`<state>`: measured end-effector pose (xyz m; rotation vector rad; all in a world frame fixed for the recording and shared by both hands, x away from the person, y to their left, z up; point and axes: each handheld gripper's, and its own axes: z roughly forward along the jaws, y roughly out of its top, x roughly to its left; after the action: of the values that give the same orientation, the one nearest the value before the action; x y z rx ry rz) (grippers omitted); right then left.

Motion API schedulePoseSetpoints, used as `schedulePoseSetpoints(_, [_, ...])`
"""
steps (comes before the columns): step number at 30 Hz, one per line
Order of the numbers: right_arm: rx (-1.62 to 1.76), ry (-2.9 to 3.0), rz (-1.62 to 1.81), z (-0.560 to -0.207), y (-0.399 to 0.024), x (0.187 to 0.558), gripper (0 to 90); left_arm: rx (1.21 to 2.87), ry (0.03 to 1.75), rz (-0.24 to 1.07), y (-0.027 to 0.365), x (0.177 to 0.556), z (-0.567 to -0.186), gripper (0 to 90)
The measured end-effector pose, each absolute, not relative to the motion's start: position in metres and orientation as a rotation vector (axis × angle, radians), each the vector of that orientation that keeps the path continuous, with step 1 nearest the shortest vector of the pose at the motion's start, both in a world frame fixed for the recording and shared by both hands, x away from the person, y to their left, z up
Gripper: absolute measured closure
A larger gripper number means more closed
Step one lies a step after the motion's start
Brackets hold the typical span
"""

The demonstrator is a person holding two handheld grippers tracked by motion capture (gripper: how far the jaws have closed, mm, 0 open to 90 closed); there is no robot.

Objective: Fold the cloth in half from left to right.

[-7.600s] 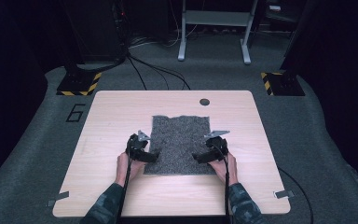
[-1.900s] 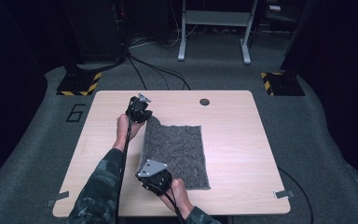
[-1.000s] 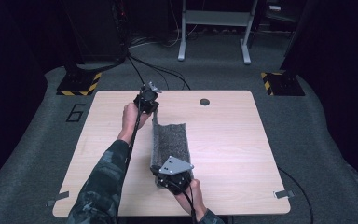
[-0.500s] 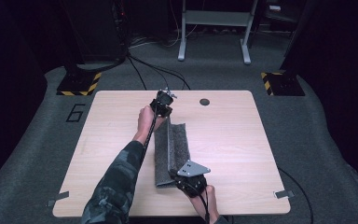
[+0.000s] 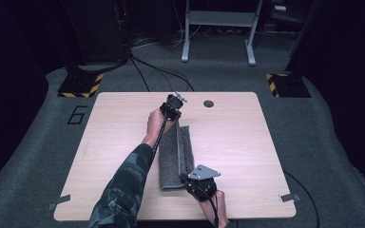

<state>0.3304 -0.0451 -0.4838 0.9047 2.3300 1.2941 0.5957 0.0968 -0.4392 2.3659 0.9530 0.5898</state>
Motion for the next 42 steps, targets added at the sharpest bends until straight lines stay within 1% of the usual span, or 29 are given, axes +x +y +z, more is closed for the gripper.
schedulePoseSetpoints(20, [1.047,2.350,1.274,-0.505,-0.063,0.334,86.5,2.397,0.941,0.576,0.074,0.602,-0.462,86.9])
schedulePoseSetpoints(32, [1.091,2.354,1.268,-0.512,-0.071,0.337,86.0,2.417,0.968,0.572,0.070,0.606,-0.473,85.6])
schedulePoseSetpoints(33, [1.096,2.362,1.264,-0.513,-0.071,0.338,85.9,2.415,0.972,0.572,0.070,0.607,-0.474,80.4])
schedulePoseSetpoints(34, [1.102,2.371,1.265,-0.514,-0.071,0.338,83.9,2.403,1.006,0.562,0.070,0.608,-0.475,60.8])
schedulePoseSetpoints(35, [1.102,2.371,1.265,-0.514,-0.071,0.338,83.9,2.403,1.006,0.562,0.070,0.608,-0.475,52.0])
schedulePoseSetpoints(36, [1.110,2.377,1.228,-0.515,-0.072,0.336,78.3,2.380,1.030,0.564,0.072,0.608,-0.474,42.3])
schedulePoseSetpoints(37, [1.110,2.377,1.228,-0.515,-0.072,0.336,78.3,2.344,1.051,0.548,0.075,0.608,-0.472,42.3])
schedulePoseSetpoints(38, [1.123,2.370,1.204,-0.515,-0.075,0.333,70.0,2.322,1.067,0.536,0.077,0.607,-0.469,27.9])
schedulePoseSetpoints(39, [1.123,2.370,1.204,-0.515,-0.075,0.333,70.0,2.307,1.074,0.523,0.081,0.607,-0.466,27.9])
schedulePoseSetpoints(40, [1.148,2.356,1.188,-0.513,-0.082,0.328,63.5,2.291,1.072,0.513,0.086,0.604,-0.461,21.9])
schedulePoseSetpoints(41, [1.148,2.356,1.188,-0.513,-0.082,0.328,63.5,2.291,1.072,0.513,0.086,0.604,-0.461,20.8])
schedulePoseSetpoints(42, [1.176,2.324,1.176,-0.512,-0.089,0.326,57.7,2.290,1.069,0.520,0.093,0.600,-0.457,19.3])
